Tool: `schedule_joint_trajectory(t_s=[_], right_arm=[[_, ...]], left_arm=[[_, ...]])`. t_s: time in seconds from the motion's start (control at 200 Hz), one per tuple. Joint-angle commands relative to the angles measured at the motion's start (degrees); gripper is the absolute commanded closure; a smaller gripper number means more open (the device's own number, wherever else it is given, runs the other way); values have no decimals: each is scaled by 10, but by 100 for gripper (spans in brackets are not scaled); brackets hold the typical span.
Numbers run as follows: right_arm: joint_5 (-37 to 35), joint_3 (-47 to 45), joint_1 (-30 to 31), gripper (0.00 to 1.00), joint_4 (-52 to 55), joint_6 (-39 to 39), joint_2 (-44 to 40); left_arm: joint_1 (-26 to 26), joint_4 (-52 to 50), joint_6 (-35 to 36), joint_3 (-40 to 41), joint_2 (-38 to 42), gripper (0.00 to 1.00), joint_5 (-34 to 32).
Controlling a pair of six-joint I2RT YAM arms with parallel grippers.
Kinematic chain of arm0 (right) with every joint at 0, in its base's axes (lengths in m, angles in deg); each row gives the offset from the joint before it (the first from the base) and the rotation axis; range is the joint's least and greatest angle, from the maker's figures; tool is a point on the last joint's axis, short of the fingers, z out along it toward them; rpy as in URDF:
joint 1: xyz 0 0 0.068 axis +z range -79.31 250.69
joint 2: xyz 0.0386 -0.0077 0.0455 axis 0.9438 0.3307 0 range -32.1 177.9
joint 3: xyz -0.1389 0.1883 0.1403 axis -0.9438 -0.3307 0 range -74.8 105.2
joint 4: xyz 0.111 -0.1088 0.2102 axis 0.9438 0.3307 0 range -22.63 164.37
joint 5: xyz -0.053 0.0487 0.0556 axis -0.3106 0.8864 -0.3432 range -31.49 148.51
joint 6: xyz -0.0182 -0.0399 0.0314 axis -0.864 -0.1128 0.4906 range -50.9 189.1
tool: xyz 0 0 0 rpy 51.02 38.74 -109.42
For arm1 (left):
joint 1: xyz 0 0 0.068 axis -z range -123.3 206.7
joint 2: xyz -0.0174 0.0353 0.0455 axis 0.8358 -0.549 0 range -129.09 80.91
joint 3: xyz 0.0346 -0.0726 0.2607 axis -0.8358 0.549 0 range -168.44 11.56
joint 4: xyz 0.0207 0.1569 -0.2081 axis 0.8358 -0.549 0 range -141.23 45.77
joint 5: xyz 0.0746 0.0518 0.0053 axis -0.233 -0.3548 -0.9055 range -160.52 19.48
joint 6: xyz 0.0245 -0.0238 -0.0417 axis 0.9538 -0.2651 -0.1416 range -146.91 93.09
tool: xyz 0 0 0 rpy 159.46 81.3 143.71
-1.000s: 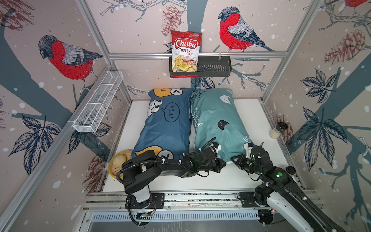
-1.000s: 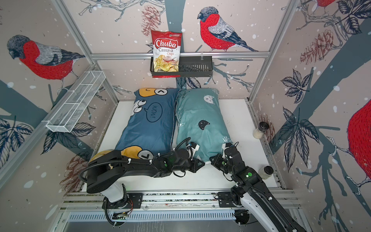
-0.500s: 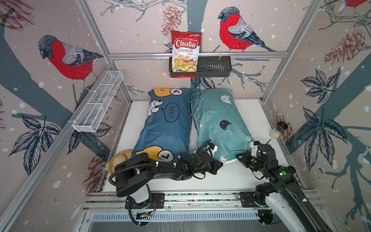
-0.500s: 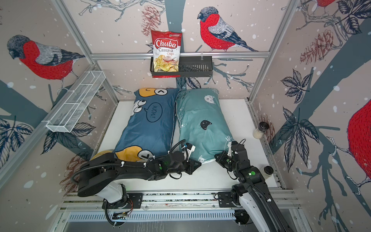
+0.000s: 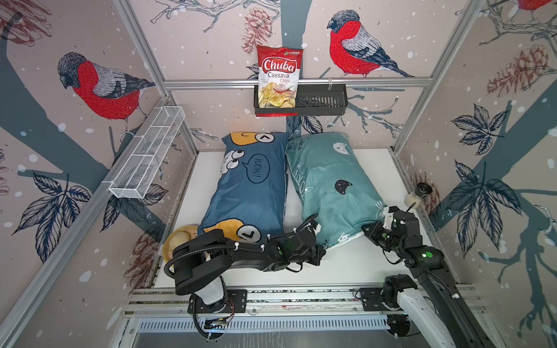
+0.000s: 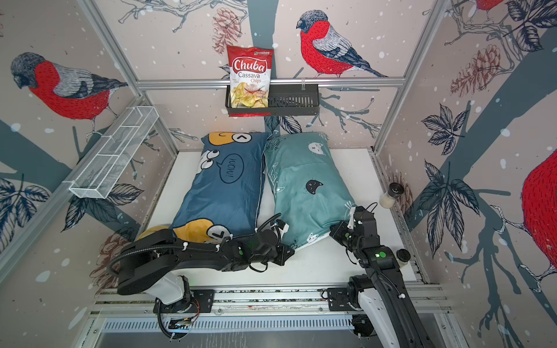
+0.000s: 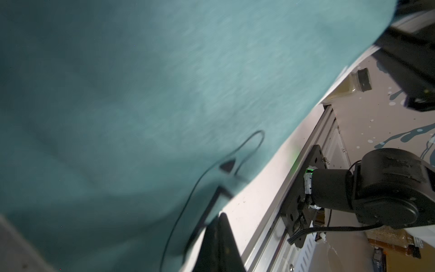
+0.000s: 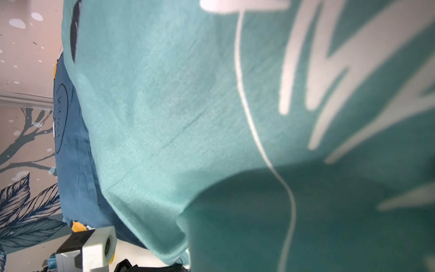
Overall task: Zip up pillowcases
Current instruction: Zip the zipper on the pillowcase.
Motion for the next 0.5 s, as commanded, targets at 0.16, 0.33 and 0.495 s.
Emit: schedule_joint_trajectory(t_s=[0.16, 0.33, 0.495], right_arm=[[17, 10, -62, 100, -31, -62, 20], [36, 4, -64, 100, -31, -64, 21], [47, 0, -41, 100, -14, -64, 8]], left_arm=[[2, -92, -4, 49, 42, 100, -31], [2, -98, -3, 40, 53, 100, -41], [2, -102, 9, 10, 51, 100, -43]])
